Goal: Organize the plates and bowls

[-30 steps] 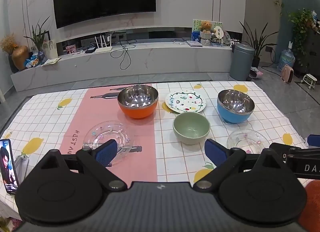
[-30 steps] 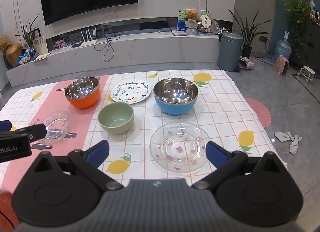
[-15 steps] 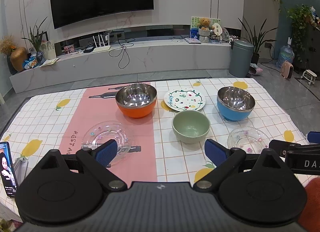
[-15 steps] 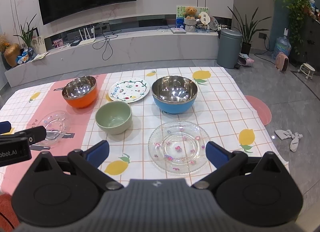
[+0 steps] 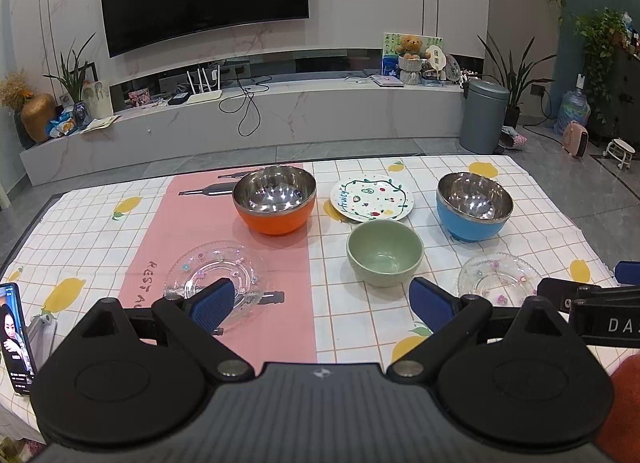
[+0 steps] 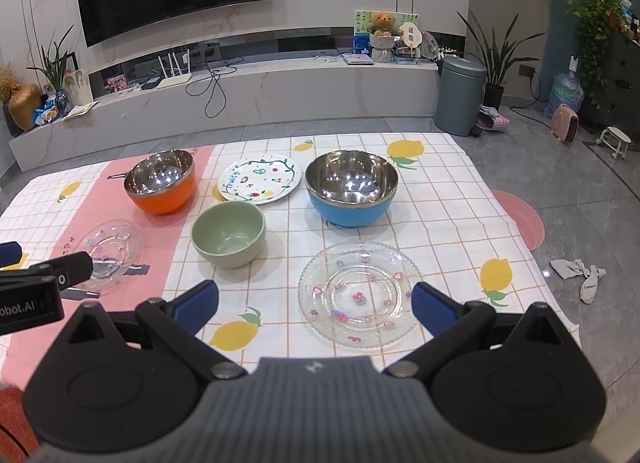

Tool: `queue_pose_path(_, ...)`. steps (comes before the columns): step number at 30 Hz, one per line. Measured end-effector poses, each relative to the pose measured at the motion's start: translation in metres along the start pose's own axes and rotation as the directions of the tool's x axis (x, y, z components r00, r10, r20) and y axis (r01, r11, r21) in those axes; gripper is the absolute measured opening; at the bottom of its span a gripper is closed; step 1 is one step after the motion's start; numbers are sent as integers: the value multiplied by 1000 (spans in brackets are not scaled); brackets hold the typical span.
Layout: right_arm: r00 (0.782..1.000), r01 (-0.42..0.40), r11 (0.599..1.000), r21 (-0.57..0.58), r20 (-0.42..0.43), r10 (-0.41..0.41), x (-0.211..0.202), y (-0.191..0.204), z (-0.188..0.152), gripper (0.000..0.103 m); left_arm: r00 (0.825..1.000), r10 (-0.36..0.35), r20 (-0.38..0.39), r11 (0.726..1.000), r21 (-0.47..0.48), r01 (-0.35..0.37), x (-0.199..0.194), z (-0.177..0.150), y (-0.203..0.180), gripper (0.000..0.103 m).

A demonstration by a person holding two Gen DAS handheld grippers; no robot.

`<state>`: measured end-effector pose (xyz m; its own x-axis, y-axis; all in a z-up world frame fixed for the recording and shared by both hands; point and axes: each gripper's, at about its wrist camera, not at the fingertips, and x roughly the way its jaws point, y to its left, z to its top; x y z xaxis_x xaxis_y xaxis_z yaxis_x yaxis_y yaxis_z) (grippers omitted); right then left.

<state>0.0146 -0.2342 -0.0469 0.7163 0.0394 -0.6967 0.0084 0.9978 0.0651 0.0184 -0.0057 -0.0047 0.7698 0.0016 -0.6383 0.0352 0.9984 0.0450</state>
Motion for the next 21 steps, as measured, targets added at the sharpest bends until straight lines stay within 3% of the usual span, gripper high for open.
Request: queue_pose_path(21, 1000, -7, 1000, -1, -2, 7, 1, 2, 1, 100, 1000, 3, 0, 1000, 2, -3, 0, -1, 1, 103)
